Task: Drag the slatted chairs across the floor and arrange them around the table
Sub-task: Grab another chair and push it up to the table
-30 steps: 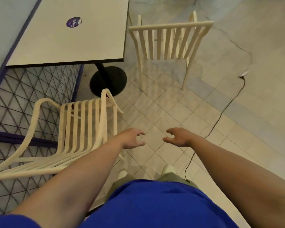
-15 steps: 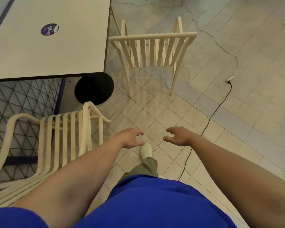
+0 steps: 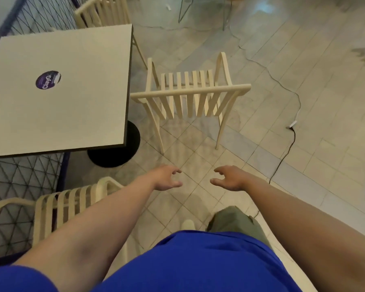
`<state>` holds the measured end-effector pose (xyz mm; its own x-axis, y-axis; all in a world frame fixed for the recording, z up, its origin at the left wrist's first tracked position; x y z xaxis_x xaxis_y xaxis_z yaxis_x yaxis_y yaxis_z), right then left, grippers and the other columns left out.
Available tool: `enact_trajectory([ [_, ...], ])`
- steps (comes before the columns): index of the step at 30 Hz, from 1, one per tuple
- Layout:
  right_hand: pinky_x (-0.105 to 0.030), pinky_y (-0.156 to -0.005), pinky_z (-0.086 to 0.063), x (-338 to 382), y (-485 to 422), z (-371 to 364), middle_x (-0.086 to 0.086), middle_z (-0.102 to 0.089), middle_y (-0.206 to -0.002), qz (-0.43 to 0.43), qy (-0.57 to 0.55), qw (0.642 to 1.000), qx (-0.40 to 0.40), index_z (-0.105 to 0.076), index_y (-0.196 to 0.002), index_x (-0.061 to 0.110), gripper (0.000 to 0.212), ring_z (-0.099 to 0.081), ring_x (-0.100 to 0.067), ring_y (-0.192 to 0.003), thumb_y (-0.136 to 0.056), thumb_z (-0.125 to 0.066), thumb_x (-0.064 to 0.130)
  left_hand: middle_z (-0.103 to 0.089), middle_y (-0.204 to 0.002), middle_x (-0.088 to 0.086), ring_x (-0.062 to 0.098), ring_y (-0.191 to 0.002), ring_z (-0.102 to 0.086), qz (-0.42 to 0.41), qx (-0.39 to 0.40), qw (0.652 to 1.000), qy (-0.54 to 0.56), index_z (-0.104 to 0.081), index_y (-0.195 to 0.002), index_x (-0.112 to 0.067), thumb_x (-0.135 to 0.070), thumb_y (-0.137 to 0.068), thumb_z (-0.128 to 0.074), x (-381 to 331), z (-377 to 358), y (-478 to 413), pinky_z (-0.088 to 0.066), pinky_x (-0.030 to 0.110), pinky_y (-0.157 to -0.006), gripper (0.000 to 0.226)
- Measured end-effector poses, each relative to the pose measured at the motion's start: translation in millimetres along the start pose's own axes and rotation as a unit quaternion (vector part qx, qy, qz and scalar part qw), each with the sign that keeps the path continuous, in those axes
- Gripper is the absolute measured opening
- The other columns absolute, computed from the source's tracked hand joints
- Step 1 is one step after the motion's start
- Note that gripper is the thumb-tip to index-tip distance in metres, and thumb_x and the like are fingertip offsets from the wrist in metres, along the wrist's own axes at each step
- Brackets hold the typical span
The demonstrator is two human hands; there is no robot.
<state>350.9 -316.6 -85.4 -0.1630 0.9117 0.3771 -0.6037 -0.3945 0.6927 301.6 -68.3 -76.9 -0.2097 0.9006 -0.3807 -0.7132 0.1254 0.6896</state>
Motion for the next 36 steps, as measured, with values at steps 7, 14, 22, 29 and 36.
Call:
enact_trajectory([
  [7,-0.038,-0.117,-0.028,8,-62,93,-0.007,-0.037,-0.159,0.032,0.007,0.999,-0.023,-0.033,-0.155,0.014,0.071,-0.035,-0.027,-0.145,-0.099,-0.051,0.053,-0.05,-0.151,0.002,0.022,-0.137,-0.048,-0.009,-0.04,0.999,-0.005,-0.044,-0.151,-0.025,-0.048,-0.093,-0.067,-22,92,-64,-0.039,0.039,-0.112,0.067],
  [14,-0.04,-0.117,-0.028,15,-113,212,-0.008,-0.036,-0.16,0.085,0.004,0.992,-0.094,-0.033,-0.155,0.015,0.072,-0.033,-0.027,-0.147,-0.098,-0.055,0.051,-0.049,-0.152,0.001,0.022,-0.136,-0.048,0.003,-0.127,0.992,0.008,-0.044,-0.151,-0.027,-0.048,-0.092,-0.067,-46,187,-110,-0.043,0.035,-0.107,0.067],
  [22,-0.041,-0.108,-0.039,30,-166,282,-0.007,-0.049,-0.149,0.106,0.026,0.989,-0.095,-0.04,-0.151,0.015,0.065,-0.048,-0.027,-0.133,-0.097,-0.058,0.047,-0.052,-0.148,0.001,0.023,-0.13,-0.053,0.026,-0.172,0.985,0.019,-0.041,-0.153,-0.028,-0.048,-0.092,-0.068,-43,248,-156,-0.044,0.04,-0.107,0.069],
  [29,-0.038,-0.103,-0.043,22,-229,287,-0.007,-0.05,-0.146,0.044,0.1,0.994,-0.008,-0.033,-0.155,0.019,0.075,-0.052,-0.026,-0.127,-0.093,-0.063,0.049,-0.052,-0.147,-0.001,0.024,-0.126,-0.054,0.035,-0.088,0.992,-0.08,-0.039,-0.152,-0.031,-0.049,-0.091,-0.066,-9,265,-213,-0.042,0.044,-0.106,0.069],
  [36,-0.04,-0.098,-0.049,16,-270,274,-0.001,-0.058,-0.132,0.0,0.15,0.988,0.049,-0.04,-0.15,0.031,0.064,-0.059,-0.022,-0.112,-0.091,-0.065,0.035,-0.057,-0.134,-0.001,0.022,-0.116,-0.056,0.019,0.033,0.991,-0.129,-0.041,-0.148,-0.039,-0.04,-0.091,-0.064,16,267,-251,-0.046,0.041,-0.097,0.062],
])
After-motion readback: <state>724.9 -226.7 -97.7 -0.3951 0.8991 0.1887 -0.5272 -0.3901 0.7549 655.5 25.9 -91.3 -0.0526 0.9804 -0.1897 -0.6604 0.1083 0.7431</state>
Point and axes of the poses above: each hand's wrist, its own y-axis away from the middle knuckle, its own z-axis out of the back of the hand, x = y × z, the point moved 3 cm from there along -y, towards the middle knuckle
